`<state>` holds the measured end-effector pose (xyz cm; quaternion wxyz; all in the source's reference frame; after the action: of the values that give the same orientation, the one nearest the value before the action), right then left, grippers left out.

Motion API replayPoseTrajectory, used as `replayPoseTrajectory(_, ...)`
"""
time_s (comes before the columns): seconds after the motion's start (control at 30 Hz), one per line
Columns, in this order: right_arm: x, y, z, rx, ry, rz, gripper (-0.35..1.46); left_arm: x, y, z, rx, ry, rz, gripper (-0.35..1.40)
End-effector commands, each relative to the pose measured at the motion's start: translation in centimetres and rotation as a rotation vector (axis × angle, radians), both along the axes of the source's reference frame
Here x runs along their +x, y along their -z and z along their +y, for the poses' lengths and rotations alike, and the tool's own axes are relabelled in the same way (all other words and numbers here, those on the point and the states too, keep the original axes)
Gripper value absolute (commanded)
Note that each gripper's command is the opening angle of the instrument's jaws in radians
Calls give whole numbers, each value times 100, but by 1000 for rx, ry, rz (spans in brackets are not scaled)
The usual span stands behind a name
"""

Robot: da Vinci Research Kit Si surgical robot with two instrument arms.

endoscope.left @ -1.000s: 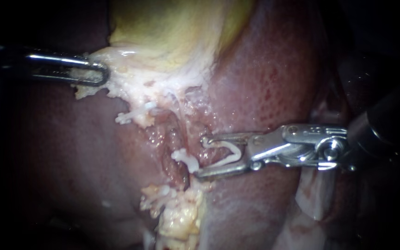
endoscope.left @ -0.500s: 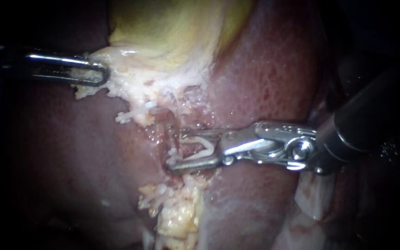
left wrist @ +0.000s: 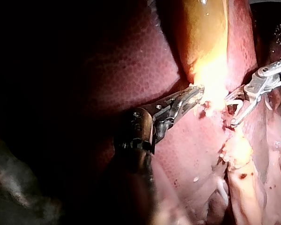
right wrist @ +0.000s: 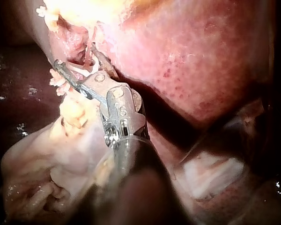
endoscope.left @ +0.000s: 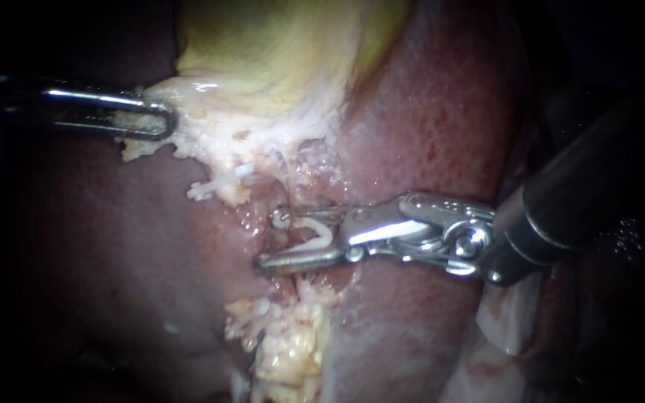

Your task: Clipping second clip right tube

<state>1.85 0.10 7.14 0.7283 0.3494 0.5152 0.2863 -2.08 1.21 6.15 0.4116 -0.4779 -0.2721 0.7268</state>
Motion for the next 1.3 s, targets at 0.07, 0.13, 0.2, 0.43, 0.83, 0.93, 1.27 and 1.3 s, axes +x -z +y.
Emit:
replayPoseTrajectory(0.07, 2, -3, -3, 34, 3, 17, 45, 0, 0, 0, 0, 0, 0, -35)
replayPoseTrajectory(0.13, 3, -5, -6, 55, 6, 35, 45, 0, 0, 0, 0, 0, 0, -35)
replayPoseTrajectory(0.2, 4, -6, -7, 72, 13, 56, 45, 0, -1, -1, 0, 0, 0, -35)
replayPoseTrajectory(0.43, 4, -5, -6, 95, 38, 99, 45, 0, -1, -1, 0, 0, 0, -35)
replayPoseTrajectory(0.83, -1, -2, -6, 97, 35, 108, 45, 0, -1, -1, 0, 0, 0, -35)
replayPoseTrajectory(0.93, -4, 1, -7, 99, 34, 115, 45, 0, -1, -1, 0, 0, 0, -35)
replayPoseTrajectory(1.27, -8, 22, -8, 124, 20, 151, 45, -1, -1, -1, 0, 0, 0, -35)
replayPoseTrajectory(1.3, -8, 24, -8, 124, 21, 151, 45, -1, -1, -1, 0, 0, 0, -35)
